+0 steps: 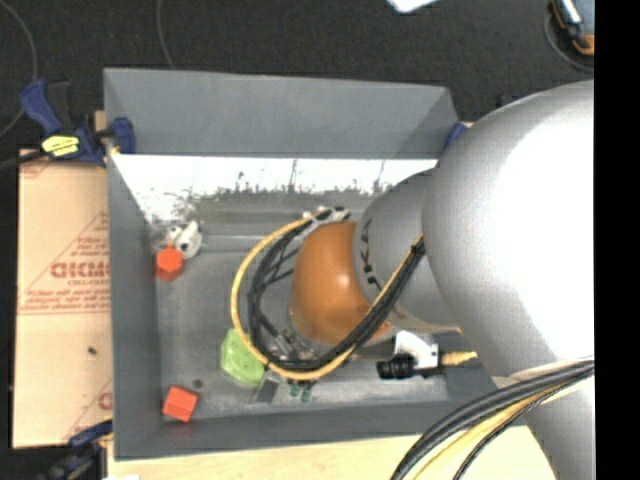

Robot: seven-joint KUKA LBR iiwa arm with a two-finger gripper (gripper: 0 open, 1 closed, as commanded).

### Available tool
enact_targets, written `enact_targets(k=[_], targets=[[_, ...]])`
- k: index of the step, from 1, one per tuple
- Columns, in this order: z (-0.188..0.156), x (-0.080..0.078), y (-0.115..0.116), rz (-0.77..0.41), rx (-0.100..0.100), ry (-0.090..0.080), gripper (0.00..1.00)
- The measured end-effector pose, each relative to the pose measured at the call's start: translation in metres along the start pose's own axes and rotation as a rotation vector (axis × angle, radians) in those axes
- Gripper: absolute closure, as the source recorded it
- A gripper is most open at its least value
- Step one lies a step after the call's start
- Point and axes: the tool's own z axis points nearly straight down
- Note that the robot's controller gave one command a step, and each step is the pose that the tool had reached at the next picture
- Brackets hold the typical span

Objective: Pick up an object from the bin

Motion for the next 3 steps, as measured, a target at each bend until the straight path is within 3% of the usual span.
enact_targets(k=[3], targets=[[-0.028,0.0,-0.001,-0.003,0.001,0.002,1.0]])
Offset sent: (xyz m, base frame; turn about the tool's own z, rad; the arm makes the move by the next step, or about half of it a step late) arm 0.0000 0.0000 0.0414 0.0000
